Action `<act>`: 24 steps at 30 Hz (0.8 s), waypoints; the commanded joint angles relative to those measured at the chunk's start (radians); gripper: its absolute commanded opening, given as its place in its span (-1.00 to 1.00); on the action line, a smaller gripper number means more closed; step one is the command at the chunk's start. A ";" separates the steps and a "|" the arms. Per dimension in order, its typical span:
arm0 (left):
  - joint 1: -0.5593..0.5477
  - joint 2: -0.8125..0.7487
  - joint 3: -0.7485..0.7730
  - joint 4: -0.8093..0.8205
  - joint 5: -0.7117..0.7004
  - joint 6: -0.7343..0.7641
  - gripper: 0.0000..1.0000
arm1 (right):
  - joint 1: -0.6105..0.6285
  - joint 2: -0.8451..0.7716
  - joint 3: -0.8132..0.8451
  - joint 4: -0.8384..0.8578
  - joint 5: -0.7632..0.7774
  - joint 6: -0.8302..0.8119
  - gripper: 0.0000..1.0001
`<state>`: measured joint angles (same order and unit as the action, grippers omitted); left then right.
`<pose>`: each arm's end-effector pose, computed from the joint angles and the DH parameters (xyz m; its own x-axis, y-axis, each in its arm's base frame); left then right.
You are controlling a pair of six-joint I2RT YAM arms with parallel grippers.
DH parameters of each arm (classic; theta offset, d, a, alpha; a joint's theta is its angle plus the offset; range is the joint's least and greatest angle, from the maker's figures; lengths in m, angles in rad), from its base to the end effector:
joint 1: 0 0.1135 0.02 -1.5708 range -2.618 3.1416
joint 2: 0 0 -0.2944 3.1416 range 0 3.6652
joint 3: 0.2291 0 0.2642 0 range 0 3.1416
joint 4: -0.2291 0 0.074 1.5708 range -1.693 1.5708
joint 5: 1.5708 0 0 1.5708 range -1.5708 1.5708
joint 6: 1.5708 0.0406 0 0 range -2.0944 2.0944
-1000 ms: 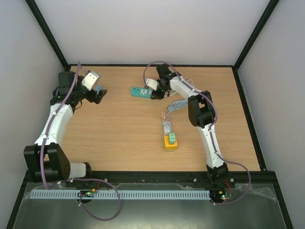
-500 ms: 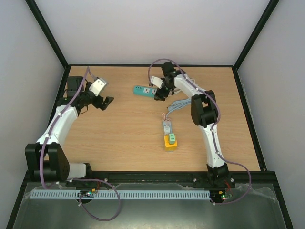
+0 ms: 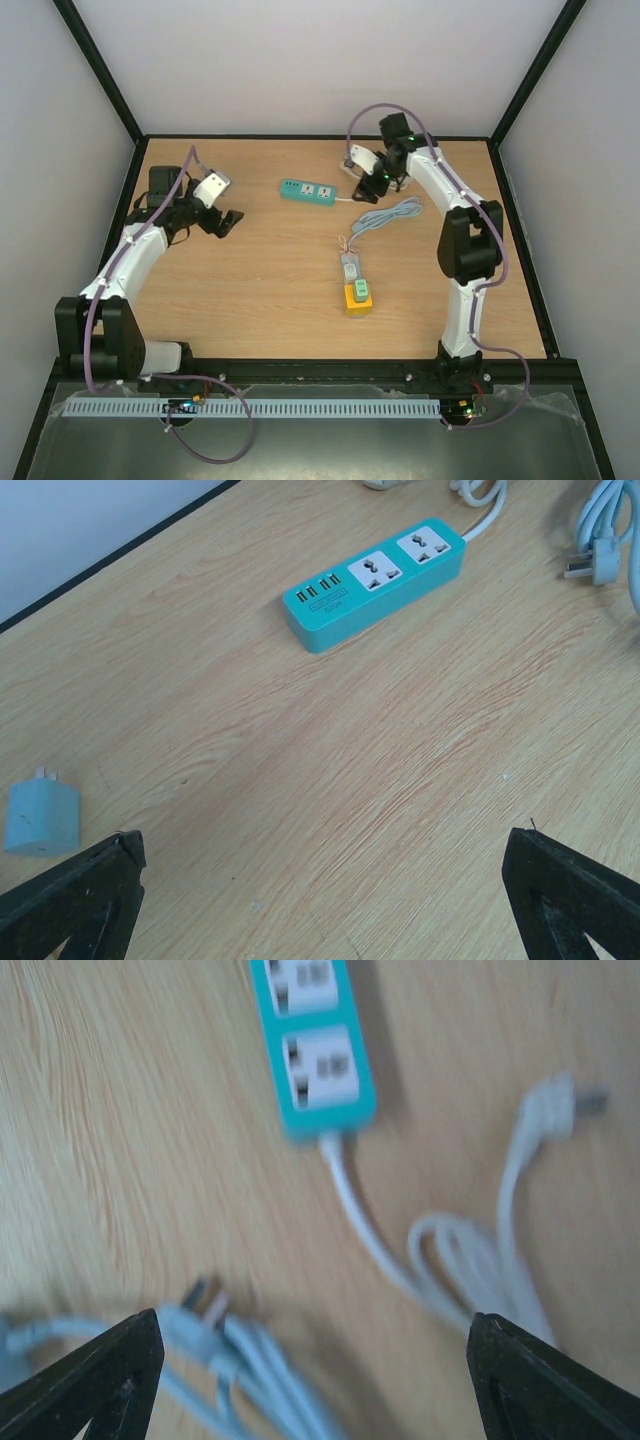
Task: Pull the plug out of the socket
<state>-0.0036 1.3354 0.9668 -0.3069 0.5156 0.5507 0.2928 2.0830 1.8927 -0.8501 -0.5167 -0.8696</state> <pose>0.2982 -0.0211 0.2947 -0.3298 0.4564 -0.8264 0.6578 0.7390 0.1456 0.4572 0.1588 0.2861 -0.1583 -0.7416 -0.6520 -0.9473 0.3003 -0.1116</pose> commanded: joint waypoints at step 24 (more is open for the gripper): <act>-0.014 0.014 -0.048 0.073 -0.006 -0.002 0.99 | -0.190 0.023 -0.359 0.041 0.148 0.051 0.12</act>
<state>-0.0128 1.3777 0.9310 -0.2523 0.5137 0.5499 0.0921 2.0563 1.5108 -0.8467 -0.3820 -0.8558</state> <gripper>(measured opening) 0.995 0.570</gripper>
